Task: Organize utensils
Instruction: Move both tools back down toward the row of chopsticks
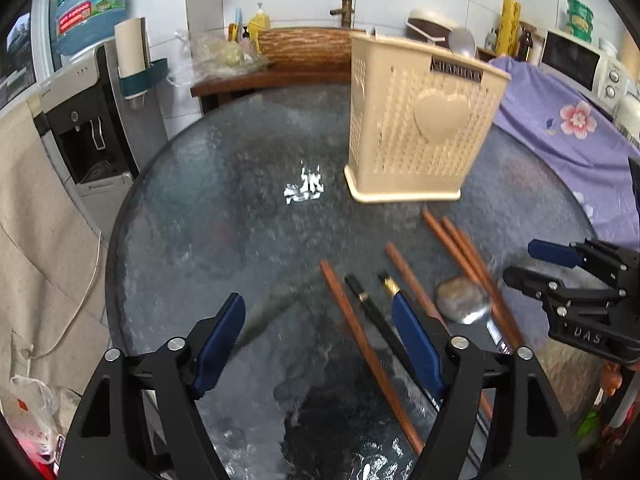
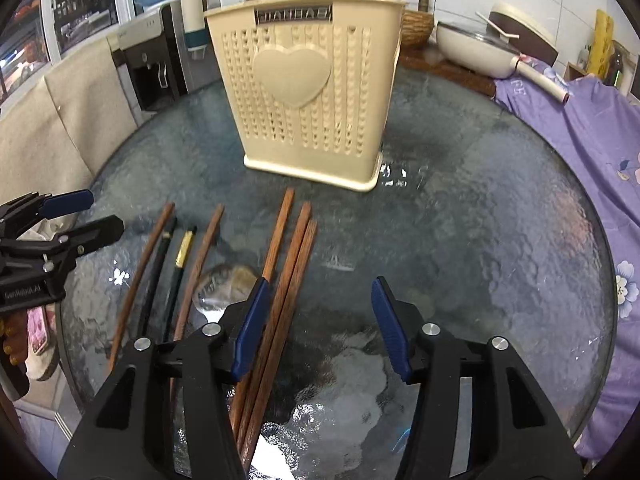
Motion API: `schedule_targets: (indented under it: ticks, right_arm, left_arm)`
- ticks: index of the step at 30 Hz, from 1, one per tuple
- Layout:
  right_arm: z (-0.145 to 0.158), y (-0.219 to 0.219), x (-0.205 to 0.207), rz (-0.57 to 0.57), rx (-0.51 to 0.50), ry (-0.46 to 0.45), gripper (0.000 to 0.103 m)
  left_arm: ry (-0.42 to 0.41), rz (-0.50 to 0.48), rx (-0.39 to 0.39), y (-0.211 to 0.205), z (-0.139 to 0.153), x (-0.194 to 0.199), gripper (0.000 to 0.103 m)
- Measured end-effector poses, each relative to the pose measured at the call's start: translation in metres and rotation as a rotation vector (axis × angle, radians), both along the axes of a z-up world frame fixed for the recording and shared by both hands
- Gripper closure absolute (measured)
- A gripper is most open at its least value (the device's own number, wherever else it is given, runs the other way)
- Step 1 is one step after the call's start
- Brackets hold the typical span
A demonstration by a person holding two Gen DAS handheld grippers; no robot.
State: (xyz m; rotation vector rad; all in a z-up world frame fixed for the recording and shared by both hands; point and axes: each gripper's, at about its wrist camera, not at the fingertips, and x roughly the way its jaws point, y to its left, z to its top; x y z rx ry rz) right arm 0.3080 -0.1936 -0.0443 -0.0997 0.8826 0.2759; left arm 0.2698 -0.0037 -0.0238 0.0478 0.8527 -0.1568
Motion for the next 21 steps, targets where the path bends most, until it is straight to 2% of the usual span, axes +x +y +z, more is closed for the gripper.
schedule_targets:
  ticks: [6,21]
  right_arm:
    - [-0.011,0.003,0.003,-0.001,-0.011,0.033,0.051]
    - [-0.021,-0.003,0.004,-0.022,-0.039,0.053,0.051]
  left_arm:
    - [0.036,0.007,-0.008,0.002,-0.014,-0.005,0.032]
    - [0.073,-0.006,-0.003,0.0,-0.026,-0.01,0.035]
